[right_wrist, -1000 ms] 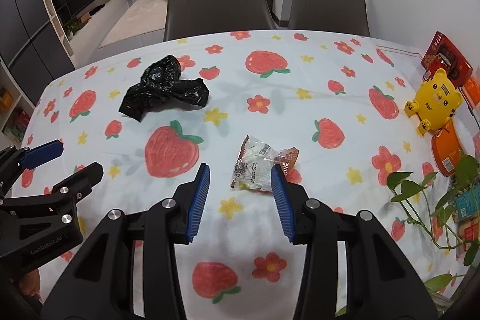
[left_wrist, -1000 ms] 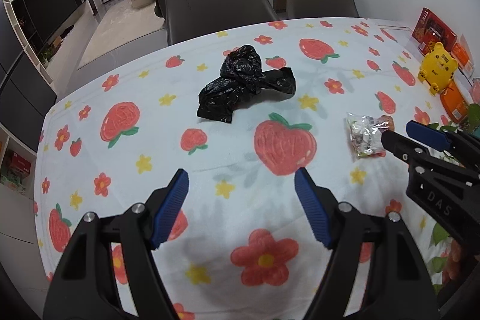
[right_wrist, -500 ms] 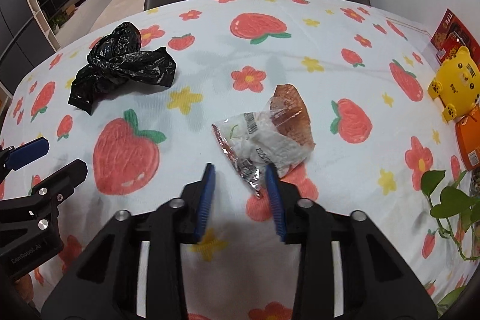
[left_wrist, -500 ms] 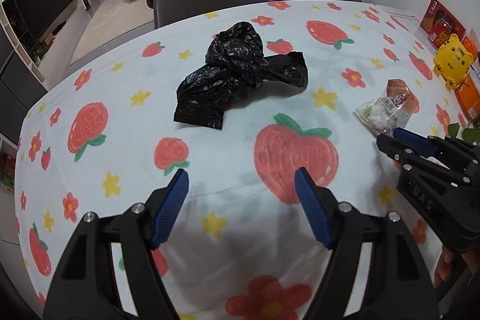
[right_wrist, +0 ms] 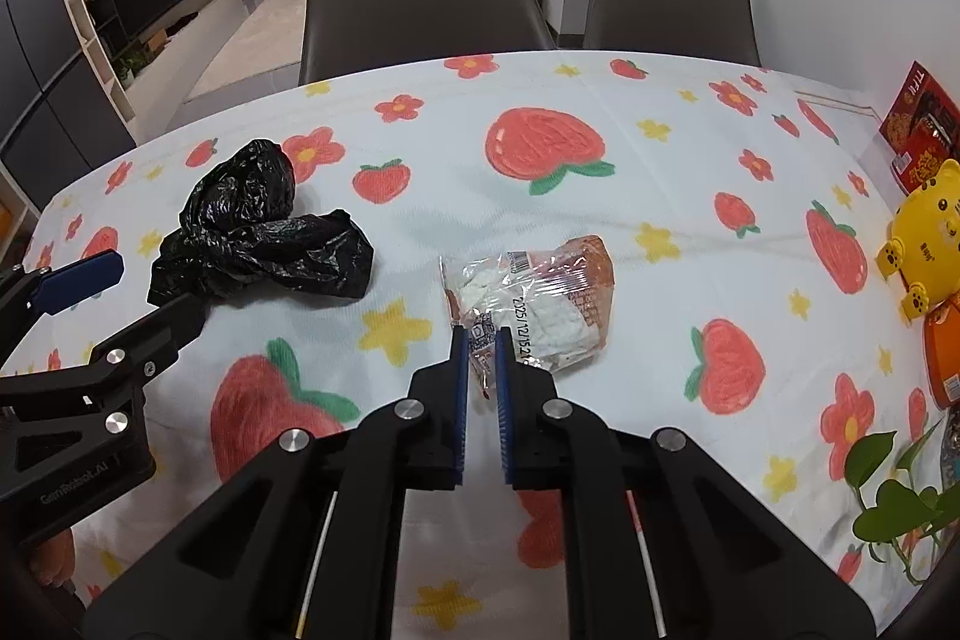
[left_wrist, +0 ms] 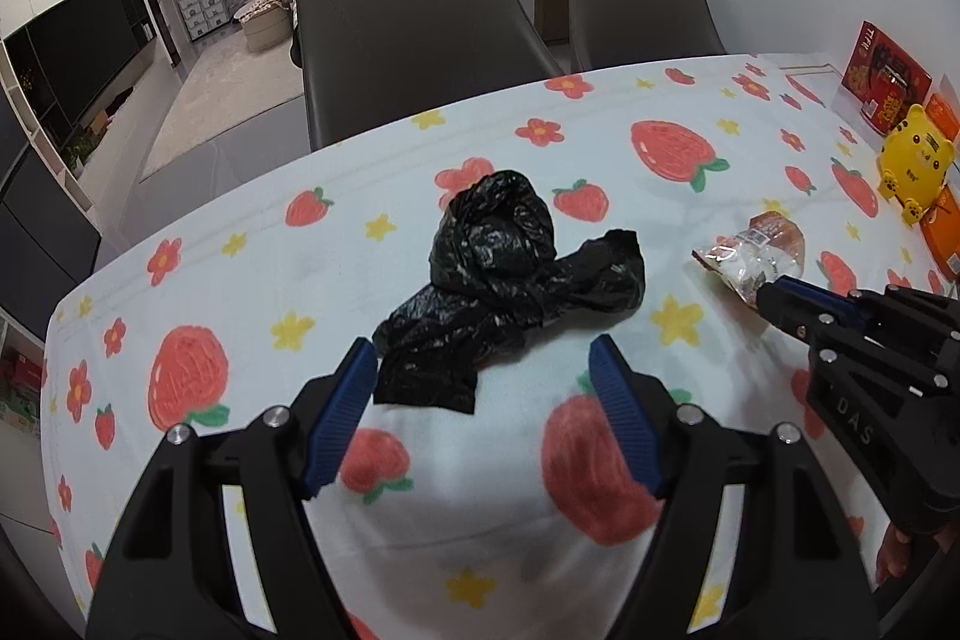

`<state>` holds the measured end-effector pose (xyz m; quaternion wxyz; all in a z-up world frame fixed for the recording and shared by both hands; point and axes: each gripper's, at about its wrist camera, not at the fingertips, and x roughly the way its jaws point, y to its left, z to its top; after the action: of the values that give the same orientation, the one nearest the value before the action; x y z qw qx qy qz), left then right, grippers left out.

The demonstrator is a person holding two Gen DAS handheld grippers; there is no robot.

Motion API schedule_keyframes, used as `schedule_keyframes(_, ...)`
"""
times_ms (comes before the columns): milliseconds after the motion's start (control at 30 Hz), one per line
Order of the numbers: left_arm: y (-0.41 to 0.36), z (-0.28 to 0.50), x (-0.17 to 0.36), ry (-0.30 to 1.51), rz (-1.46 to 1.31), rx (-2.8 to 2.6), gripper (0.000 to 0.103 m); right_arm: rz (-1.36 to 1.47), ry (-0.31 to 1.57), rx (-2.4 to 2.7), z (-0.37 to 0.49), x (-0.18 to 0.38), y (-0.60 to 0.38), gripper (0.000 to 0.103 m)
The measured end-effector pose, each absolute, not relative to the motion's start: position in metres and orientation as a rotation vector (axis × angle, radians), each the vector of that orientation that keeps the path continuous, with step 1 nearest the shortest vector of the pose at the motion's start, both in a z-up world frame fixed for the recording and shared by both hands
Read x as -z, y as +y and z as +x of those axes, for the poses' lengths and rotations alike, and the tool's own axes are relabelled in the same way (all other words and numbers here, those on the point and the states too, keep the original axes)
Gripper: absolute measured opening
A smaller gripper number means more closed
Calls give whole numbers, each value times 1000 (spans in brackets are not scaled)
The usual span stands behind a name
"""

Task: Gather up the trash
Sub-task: 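Grasp the black plastic bag with the left tool while the right tool grasps the clear snack wrapper, then carry the bag and wrapper to the grey bin and open both tools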

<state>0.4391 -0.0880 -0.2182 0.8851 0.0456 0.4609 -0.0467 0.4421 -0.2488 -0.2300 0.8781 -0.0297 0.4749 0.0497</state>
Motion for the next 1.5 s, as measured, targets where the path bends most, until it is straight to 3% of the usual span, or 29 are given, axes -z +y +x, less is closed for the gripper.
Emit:
schedule_keyframes(367,-97,469,233,948,151,146,73,-47,993,-115,440,228,-255,7)
schedule_keyframes(400,-98,471,235,951,154,147,73,-39,981,-113,438,227,-257,10)
schedule_keyframes(467,-99,473,239,961,153,154,73,-40,963,-105,436,225,-259,27)
schedule_keyframes(600,-99,474,246,981,129,168,70,-42,957,-92,435,224,-263,28)
schedule_keyframes(733,-98,474,252,999,120,177,60,-46,948,-69,440,225,-265,50)
schedule_keyframes(867,-96,474,255,1008,108,190,52,-49,964,-69,448,232,-264,50)
schedule_keyframes(933,-96,474,256,1012,101,201,48,-44,984,-84,452,237,-262,44)
schedule_keyframes(1000,-96,474,257,1013,95,211,44,-42,995,-94,454,241,-260,28)
schedule_keyframes(1033,-97,473,257,1011,96,215,41,-37,1008,-107,455,243,-259,13)
schedule_keyframes(1233,-94,469,255,1015,82,229,33,-33,995,-137,452,239,-251,4)
schedule_keyframes(1500,-94,457,241,999,64,237,28,-22,972,-159,442,224,-246,2)
